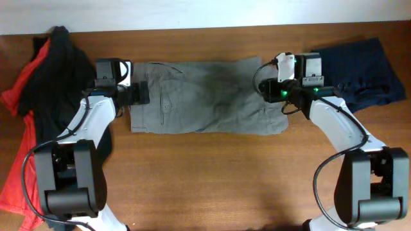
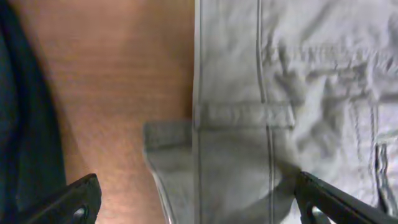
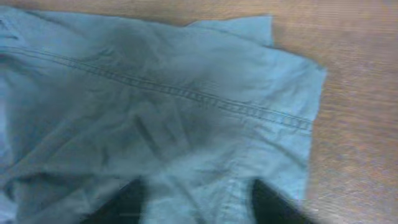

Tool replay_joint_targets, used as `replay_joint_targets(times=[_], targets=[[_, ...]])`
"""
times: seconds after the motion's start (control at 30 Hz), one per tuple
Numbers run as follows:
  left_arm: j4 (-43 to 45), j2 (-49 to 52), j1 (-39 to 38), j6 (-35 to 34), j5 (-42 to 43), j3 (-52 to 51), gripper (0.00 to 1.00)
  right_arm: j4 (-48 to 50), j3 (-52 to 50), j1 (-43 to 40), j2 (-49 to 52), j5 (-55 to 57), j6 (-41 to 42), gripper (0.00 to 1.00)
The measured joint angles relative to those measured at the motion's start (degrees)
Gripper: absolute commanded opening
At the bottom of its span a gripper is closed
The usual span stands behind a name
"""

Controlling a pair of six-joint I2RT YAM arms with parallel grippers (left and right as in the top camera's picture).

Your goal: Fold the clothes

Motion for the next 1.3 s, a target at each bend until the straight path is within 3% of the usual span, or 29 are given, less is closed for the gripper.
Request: replay_joint_targets(times=[0.07, 0.1, 0.37, 0.57, 0.87, 1.3], targets=[[-2.1, 0.0, 0.3, 0.0, 0.4, 0.2, 0.97, 0.2, 0.0, 0.0, 0.9, -0.8, -0.8, 0.06], [-3.2, 0.0, 0.7, 0.0, 0.7, 0.5, 0.97, 0.5, 0.0, 0.0, 1.5, -0.9, -0.6, 0.04], [-12.5, 0.0, 5.3, 0.3, 6.4, 7.6, 0.95, 1.9, 0.0, 0.0, 9.6, -1.2, -1.4, 0.04], [-14.1, -0.1, 5.7, 3.5, 12.5, 9.1, 0.95, 4.6, 0.0, 0.0, 13.7, -1.3, -2.1, 0.04], [-18.0, 2.6, 8.7, 7.5, 15.2, 9.1, 0.98, 5.6, 0.3, -0.6, 15.3, -2.9, -2.3, 0.04], [-12.2, 12.5, 10.9, 10.1, 24.6, 9.6, 0.98, 5.6, 0.4, -0.7, 15.4, -3.2, -2.3, 0.04]])
